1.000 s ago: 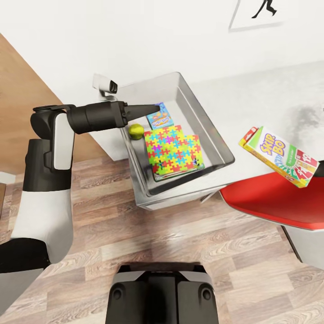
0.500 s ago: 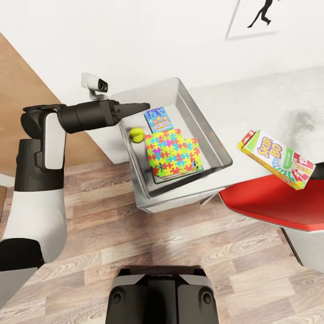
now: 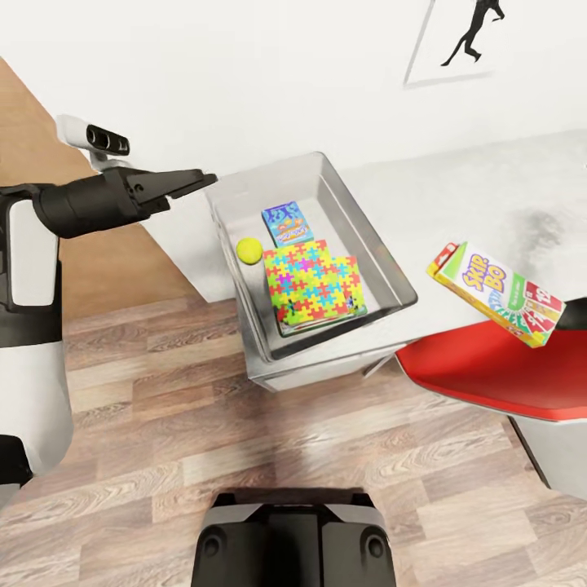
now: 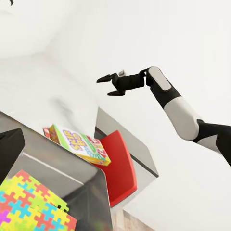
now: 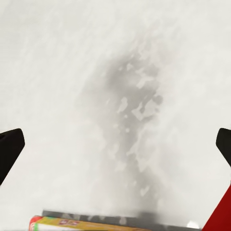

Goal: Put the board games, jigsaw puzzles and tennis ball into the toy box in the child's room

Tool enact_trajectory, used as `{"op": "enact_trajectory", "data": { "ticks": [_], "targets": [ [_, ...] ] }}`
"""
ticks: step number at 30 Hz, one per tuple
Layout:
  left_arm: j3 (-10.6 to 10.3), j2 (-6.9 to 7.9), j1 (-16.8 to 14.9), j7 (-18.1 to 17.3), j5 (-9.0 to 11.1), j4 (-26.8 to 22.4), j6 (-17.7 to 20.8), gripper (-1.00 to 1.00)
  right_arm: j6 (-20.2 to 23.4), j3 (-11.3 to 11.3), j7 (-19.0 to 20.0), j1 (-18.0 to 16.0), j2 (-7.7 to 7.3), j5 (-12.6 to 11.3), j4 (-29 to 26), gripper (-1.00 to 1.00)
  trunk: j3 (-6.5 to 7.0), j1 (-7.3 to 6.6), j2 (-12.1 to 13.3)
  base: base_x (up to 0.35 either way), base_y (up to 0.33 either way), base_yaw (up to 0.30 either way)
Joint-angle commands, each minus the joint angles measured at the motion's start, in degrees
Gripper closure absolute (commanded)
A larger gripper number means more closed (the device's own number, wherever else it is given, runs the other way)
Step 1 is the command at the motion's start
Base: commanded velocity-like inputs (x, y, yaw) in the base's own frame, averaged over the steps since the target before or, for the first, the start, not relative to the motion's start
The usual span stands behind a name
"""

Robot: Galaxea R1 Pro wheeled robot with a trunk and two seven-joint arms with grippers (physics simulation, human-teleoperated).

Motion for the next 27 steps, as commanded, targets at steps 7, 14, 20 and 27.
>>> {"op": "enact_trajectory", "data": {
  "ticks": [7, 14, 20, 27],
  "targets": [
    [0.1, 5.84, 0.3, -0.2, 3.6, 0.0, 0.2, -1.00, 0.1, -0.1, 1.8, 0.5, -0.12, -1.5, 0.0, -1.00, 0.59, 0.04, -0.1, 0.000, 0.000, 0.000],
    [0.2, 11.02, 1.4, -0.2, 6.2, 0.0, 0.2, -1.00, 0.1, 0.1, 3.1, 2.3, 0.04, -1.7, 0.0, -1.00, 1.26, 0.04, -0.1, 0.000, 0.000, 0.000],
    [0.2, 14.98, 2.9, -0.3, 6.8, 0.0, 0.2, -1.00, 0.1, 0.1, 3.4, 4.1, 0.15, -2.2, -0.2, -1.00, 1.82, 0.04, -0.1, 0.000, 0.000, 0.000],
    [0.3, 19.94, 6.3, -2.4, 6.9, 0.1, 0.2, -1.00, 0.1, 0.1, 3.4, 4.8, 0.08, -3.2, -0.3, -1.00, 2.49, 0.04, -0.1, 0.000, 0.000, 0.000]
  ]
}}
